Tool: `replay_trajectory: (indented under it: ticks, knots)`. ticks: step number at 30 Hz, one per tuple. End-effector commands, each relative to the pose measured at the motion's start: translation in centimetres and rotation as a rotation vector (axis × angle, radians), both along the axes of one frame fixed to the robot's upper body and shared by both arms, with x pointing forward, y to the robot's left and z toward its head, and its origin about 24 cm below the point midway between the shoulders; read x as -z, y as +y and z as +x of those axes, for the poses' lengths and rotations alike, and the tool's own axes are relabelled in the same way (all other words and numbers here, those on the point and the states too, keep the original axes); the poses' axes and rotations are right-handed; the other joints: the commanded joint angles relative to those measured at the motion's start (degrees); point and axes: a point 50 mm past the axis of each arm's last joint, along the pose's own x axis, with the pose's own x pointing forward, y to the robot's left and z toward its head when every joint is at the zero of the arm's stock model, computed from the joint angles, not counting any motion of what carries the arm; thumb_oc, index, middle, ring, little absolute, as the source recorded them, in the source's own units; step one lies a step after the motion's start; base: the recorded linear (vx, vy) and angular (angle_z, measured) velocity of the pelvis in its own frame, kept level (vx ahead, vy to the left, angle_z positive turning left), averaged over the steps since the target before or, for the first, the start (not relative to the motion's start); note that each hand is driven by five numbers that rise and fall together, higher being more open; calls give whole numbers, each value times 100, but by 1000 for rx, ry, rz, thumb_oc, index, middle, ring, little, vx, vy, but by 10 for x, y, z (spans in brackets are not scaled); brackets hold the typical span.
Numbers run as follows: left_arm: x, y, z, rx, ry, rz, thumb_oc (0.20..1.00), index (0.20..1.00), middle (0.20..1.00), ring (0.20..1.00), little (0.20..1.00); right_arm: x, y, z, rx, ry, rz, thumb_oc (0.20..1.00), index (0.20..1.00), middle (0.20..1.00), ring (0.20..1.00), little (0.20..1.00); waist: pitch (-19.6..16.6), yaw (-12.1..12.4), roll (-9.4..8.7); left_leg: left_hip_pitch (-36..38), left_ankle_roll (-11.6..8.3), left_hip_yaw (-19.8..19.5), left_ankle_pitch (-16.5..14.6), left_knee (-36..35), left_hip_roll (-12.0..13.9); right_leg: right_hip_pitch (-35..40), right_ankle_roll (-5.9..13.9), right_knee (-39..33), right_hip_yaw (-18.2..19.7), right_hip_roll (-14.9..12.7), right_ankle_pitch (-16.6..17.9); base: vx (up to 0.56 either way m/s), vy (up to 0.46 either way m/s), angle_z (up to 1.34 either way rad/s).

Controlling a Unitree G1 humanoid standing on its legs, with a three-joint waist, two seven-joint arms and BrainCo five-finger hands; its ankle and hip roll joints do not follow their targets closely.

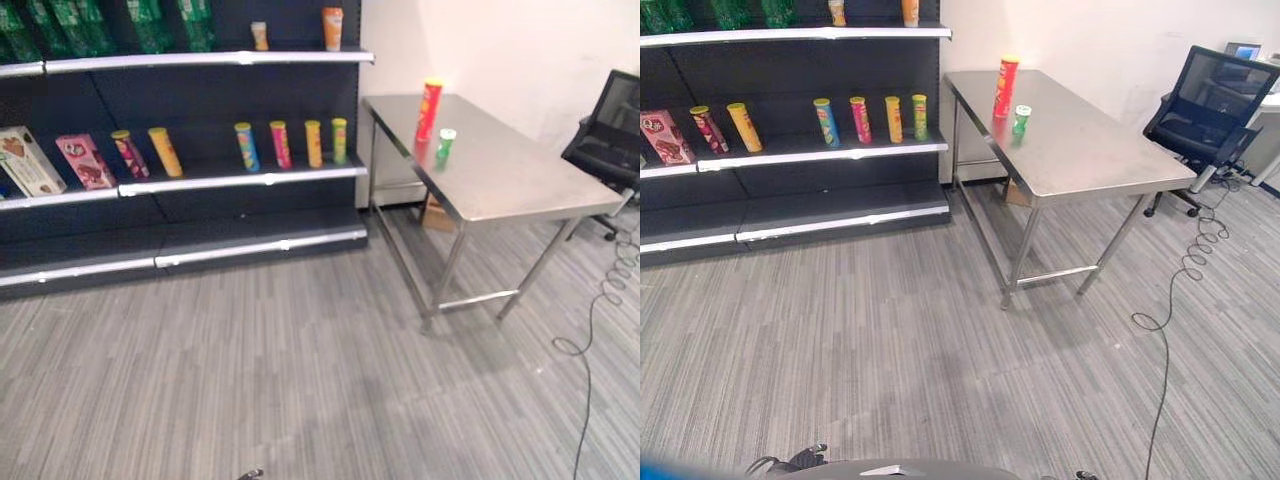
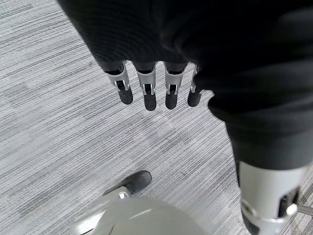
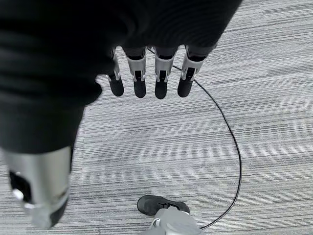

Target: Put the goods on the table back onto the shelves and tidy them up.

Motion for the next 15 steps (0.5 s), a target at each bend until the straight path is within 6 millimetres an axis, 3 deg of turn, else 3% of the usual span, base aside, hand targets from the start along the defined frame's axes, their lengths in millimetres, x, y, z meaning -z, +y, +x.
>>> replay_trajectory:
  ticks: [1, 5, 7, 9, 10, 11, 13, 15]
  knots:
    - [-4, -1, 23, 60, -52, 17, 1000, 1000, 1000, 1000, 1000, -7, -13, 21, -38, -49, -41, 1000, 1000, 1000, 1000, 1000, 35, -51, 48, 119, -261, -39, -458, 155, 205, -216, 451, 341, 248, -47, -507, 20, -40, 0]
    - [-7, 4, 28, 20, -78, 23, 1000, 1000, 1000, 1000, 1000, -9, -17, 24, -41, -57, -53, 1000, 1000, 1000, 1000, 1000, 160, -6, 2, -151, -248, -170, -607, 624, 188, -349, 400, 426, 334, 9, -512, -29, -64, -1]
    - [-7, 6, 28, 14, -74, 33, 1000, 1000, 1000, 1000, 1000, -11, -20, 30, -44, -72, -63, 1000, 1000, 1000, 1000, 1000, 342, 27, -59, -584, -231, -292, -775, 1344, 47, -540, 324, 641, 505, 99, -565, -61, -57, -6]
    - [-8, 5, 32, 5, -89, 30, 1000, 1000, 1000, 1000, 1000, -12, -24, 32, -41, -76, -74, 1000, 1000, 1000, 1000, 1000, 442, 59, -77, -979, -228, -478, -686, 1565, -54, -613, 305, 730, 504, 72, -615, 28, 7, -11]
    - [-8, 4, 34, -24, -100, 17, 1000, 1000, 1000, 1000, 1000, -14, -27, 34, -40, -83, -83, 1000, 1000, 1000, 1000, 1000, 476, 75, -83, -1496, -257, -598, -318, 1364, -37, -663, 299, 790, 437, 19, -699, 105, 36, 12]
    - [-8, 4, 34, -24, -100, 17, 1000, 1000, 1000, 1000, 1000, -14, -27, 34, -40, -83, -83, 1000, 1000, 1000, 1000, 1000, 469, 66, -85, -1503, -257, -605, -315, 1363, -42, -670, 300, 794, 429, 15, -704, 144, 57, 24]
    - [-10, 3, 39, -51, -128, 7, 1000, 1000, 1000, 1000, 1000, -17, -28, 43, -24, -120, -92, 1000, 1000, 1000, 1000, 1000, 619, 152, -56, -2295, -338, -521, 166, 1087, 96, -632, 241, 853, 453, 13, -861, 199, 61, 15]
    - [-10, 4, 38, -64, -127, 7, 1000, 1000, 1000, 1000, 1000, -17, -27, 46, -22, -131, -91, 1000, 1000, 1000, 1000, 1000, 608, 218, 13, -2314, -391, -576, 340, 612, 168, -506, 230, 836, 595, 84, -970, 347, 86, 11]
